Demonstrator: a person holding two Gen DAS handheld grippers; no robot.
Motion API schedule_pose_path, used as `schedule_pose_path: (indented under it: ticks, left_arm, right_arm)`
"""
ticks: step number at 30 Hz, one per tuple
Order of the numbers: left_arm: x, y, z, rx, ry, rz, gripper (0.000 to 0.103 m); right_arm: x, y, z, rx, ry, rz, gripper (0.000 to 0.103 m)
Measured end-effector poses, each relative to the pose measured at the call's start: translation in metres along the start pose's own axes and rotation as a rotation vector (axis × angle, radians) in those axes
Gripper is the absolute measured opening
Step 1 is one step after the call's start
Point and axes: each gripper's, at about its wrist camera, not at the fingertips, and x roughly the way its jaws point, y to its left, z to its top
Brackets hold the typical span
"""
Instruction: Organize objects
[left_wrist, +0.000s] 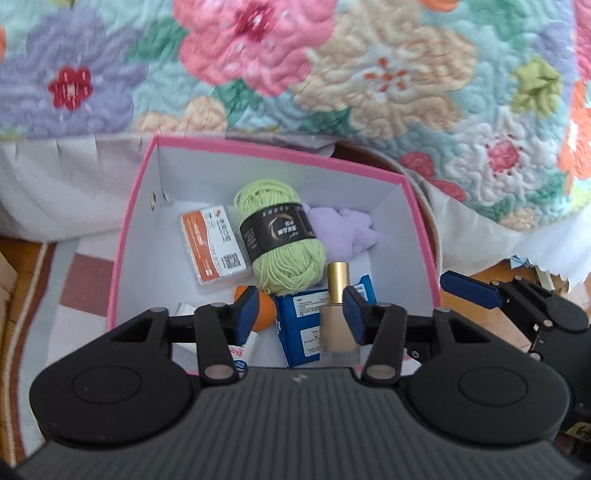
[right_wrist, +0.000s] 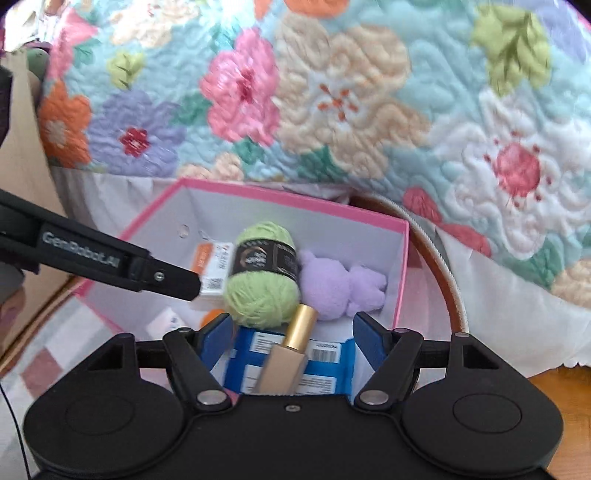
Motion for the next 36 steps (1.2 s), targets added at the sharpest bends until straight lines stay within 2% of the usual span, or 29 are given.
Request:
schedule_pose_path:
  ticks: [1, 3, 7, 12, 16, 22, 36]
  left_arm:
    - [-0.007, -0.003, 0.001, 0.008, -0.006, 0.014, 0.061]
    - [-0.019, -0.010, 0.003, 0.018, -0.003, 0.044, 0.065]
    - [-0.041, -0.018, 0.003, 0.035, 0.015, 0.080, 0.074]
    - [-0.063, -0.020, -0.002, 0.045, 0.084, 0.133, 0.076]
    - [-0.087, -0.019, -0.007, 0.081, 0.062, 0.180, 0.080]
    - [-0.122, -0.016, -0.014, 0.111, 0.032, 0.191, 0.093]
    - [-0.159, -0.008, -0.047, 0.071, 0.059, 0.187, 0.098]
  right_arm:
    - [-0.008, 0.003, 0.003, -0.001, -0.014, -0.004, 0.076]
    - [-0.022, 0.005, 0.006, 0.013, -0.039, -0.007, 0.076]
    - [-0.045, 0.006, 0.012, 0.038, -0.032, 0.028, 0.077]
    - [-0.070, 0.008, 0.021, 0.040, -0.024, 0.035, 0.077]
    - [-0.088, 0.006, 0.027, 0.071, -0.010, 0.049, 0.077]
    - [-0.113, 0.005, 0.028, 0.088, -0.009, 0.035, 0.077]
    - [-0.160, 0.014, 0.002, 0.119, 0.012, 0.005, 0.083]
